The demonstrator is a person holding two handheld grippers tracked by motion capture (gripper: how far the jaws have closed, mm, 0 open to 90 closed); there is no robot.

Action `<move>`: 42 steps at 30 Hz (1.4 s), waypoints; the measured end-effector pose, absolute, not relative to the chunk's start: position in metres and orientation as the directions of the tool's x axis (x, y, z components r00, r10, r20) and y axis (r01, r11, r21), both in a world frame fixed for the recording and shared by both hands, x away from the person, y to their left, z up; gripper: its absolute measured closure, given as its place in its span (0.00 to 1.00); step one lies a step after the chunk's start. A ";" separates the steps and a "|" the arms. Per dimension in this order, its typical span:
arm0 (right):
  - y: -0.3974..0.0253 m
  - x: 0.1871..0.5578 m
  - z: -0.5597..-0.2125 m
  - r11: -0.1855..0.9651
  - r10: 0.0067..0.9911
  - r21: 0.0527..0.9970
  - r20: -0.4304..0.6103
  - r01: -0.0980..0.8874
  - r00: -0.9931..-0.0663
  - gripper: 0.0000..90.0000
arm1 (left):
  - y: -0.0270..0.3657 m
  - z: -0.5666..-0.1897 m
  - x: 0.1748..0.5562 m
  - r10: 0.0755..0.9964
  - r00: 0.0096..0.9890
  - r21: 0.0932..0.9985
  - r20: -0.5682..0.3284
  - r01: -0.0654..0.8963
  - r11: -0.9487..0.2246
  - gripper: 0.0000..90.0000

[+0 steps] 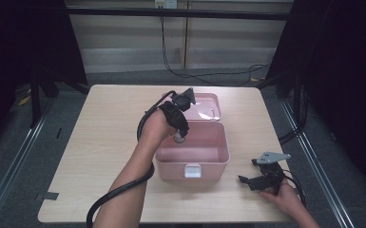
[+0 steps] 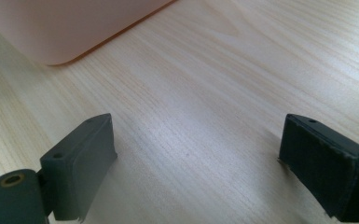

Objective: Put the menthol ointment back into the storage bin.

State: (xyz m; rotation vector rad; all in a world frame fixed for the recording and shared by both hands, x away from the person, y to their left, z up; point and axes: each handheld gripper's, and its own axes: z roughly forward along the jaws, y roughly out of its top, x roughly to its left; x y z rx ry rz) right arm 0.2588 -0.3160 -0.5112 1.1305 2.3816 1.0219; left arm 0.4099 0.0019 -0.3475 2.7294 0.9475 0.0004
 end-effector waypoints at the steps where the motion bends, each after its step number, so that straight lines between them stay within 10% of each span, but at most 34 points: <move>1: -0.316 0.259 -0.511 0.435 0.768 0.718 0.020 0.544 -0.640 0.11 | 0.002 -0.348 0.410 0.617 0.782 0.239 -0.082 0.617 -0.750 0.56; 42: -0.316 0.259 -0.511 0.434 0.768 0.717 0.021 0.545 -0.640 0.11 | -0.005 -0.392 0.417 0.724 0.685 0.236 -0.087 0.720 -0.653 0.56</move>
